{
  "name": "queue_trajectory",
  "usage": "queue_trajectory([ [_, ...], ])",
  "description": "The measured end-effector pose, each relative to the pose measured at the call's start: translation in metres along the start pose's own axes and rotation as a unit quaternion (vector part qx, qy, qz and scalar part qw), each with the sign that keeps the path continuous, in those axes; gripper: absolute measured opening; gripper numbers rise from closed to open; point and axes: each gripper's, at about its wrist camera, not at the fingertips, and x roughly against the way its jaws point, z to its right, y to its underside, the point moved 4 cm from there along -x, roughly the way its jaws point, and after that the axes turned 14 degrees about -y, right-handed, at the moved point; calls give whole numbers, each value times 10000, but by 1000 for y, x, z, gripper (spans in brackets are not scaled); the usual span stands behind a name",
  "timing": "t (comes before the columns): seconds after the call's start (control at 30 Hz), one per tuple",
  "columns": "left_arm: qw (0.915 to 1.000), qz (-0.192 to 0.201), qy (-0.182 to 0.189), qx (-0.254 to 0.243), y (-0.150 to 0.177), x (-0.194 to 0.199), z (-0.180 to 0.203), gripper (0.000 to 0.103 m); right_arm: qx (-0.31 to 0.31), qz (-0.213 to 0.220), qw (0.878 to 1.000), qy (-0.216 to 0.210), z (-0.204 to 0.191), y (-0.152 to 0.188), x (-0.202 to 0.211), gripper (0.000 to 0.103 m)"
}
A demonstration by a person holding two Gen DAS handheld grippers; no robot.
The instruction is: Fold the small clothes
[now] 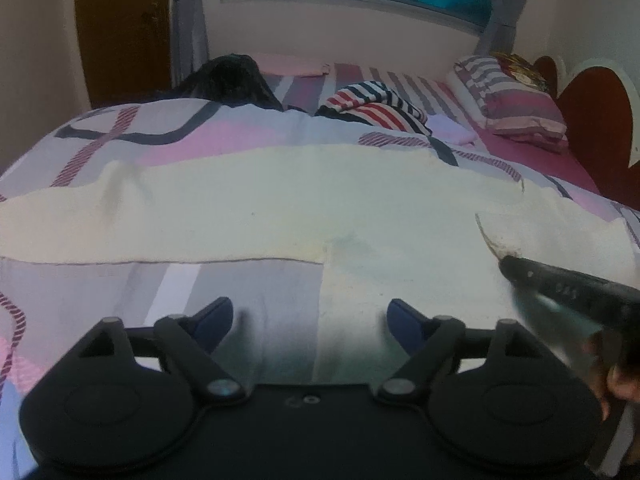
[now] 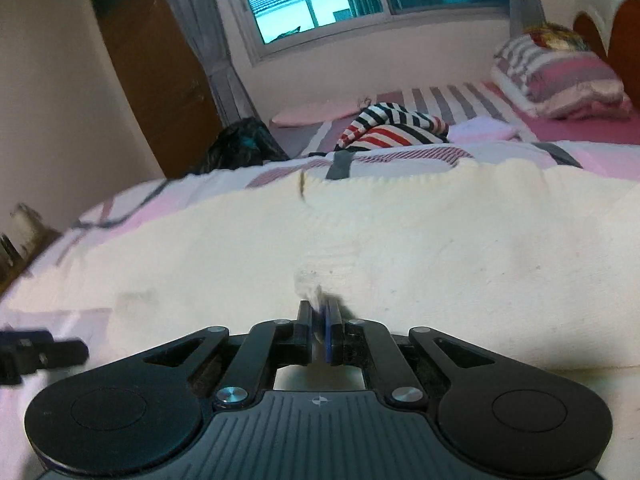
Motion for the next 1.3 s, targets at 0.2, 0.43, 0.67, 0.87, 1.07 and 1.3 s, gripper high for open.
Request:
queue_trajectory([
  [0.2, 9967, -36, 807, 25, -11, -11, 36, 46, 53, 353, 9988, 326, 5, 0, 29, 53],
  [0.43, 9827, -284, 1830, -18, -20, -28, 120, 31, -750, 750, 9904, 891, 59, -4, 76, 22],
  [0.67, 9789, -556, 1942, 305, -27, -58, 156, 3, -1110, 864, 9829, 1188, 99, -2, 121, 22],
  [0.87, 9870, 123, 1571, 331, -44, -43, 134, 2, -1340, 1014, 9775, 1272, 117, 3, 150, 22],
  [1.07, 9918, 182, 1214, 354, -49, -43, 93, 2, -1465, 1173, 9737, 1291, 118, 0, 154, 22],
  [1.3, 9932, 207, 1038, 483, -47, -47, 67, 2, -1700, 1440, 9646, 1411, 126, -4, 167, 22],
])
